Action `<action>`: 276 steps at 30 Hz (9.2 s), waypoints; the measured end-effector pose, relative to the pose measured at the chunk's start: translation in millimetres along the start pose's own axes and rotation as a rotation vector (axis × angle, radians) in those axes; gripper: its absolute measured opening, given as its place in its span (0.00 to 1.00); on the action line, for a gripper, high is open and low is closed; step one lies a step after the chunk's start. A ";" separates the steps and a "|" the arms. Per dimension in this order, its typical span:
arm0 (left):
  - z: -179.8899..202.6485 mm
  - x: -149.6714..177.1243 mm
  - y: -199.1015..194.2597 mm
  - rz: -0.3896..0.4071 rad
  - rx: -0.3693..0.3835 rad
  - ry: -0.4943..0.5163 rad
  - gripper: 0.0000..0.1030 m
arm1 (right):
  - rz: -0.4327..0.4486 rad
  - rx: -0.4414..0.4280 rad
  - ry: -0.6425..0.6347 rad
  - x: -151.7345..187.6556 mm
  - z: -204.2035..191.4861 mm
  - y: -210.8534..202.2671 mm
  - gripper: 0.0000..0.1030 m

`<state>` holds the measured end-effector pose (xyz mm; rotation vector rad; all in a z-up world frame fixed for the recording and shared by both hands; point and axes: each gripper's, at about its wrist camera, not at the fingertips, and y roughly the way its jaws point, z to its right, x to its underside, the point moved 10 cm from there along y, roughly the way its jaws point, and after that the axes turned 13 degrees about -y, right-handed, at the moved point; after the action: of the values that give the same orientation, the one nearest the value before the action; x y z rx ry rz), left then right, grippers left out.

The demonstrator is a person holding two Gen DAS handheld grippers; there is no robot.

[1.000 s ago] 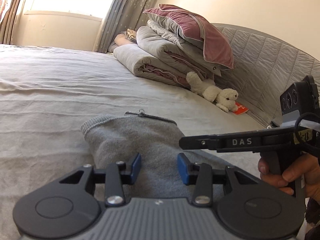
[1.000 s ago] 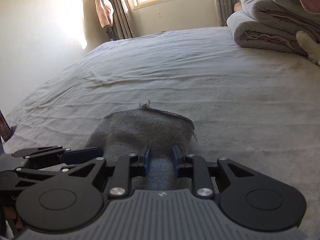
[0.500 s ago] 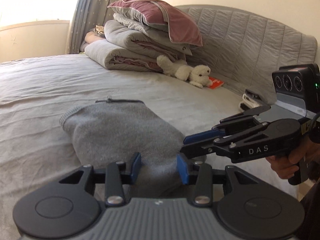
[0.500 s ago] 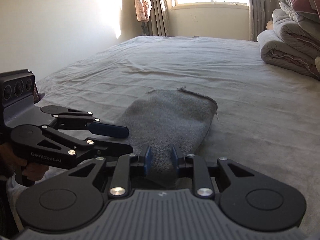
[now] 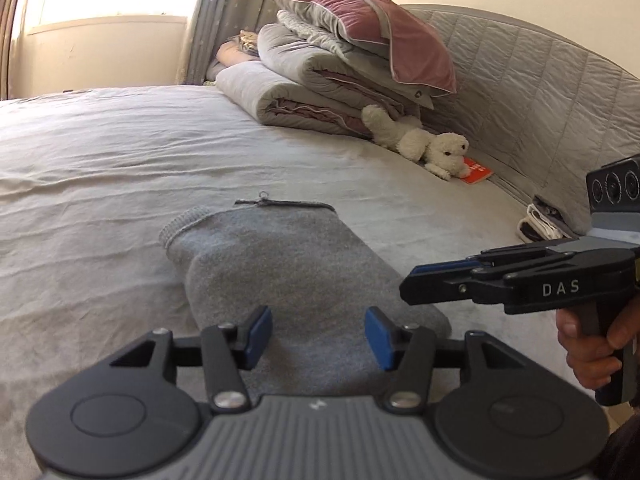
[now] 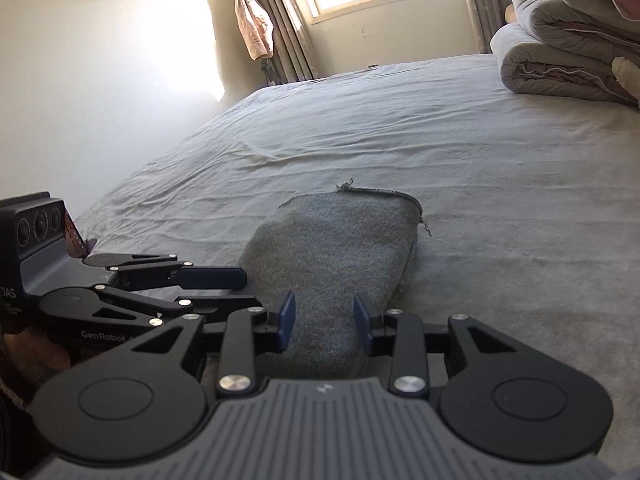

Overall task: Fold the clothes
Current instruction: 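Grasp the folded grey sweater bundle with both tools, then lift the sweater bundle with both tools and carry it toward the clothes pile, then lower the sweater onto the folded clothes stack and open both tools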

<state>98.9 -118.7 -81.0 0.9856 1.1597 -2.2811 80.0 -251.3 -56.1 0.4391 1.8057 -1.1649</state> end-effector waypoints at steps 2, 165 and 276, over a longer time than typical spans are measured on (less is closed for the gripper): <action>-3.8 -1.2 -0.2 -0.001 -0.021 -0.010 0.57 | 0.000 0.026 0.015 -4.1 3.9 4.3 0.39; 364.7 -115.4 244.8 -0.368 0.650 -0.531 0.29 | 0.638 0.541 0.843 58.9 268.7 -317.0 0.34; 512.1 -72.6 245.3 -0.193 0.324 0.354 0.55 | 0.142 1.057 0.279 57.8 325.9 -377.5 0.55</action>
<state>88.8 -675.8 50.2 1.5081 1.0736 -2.5751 -48.3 -724.8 51.0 1.3535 1.1947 -1.9657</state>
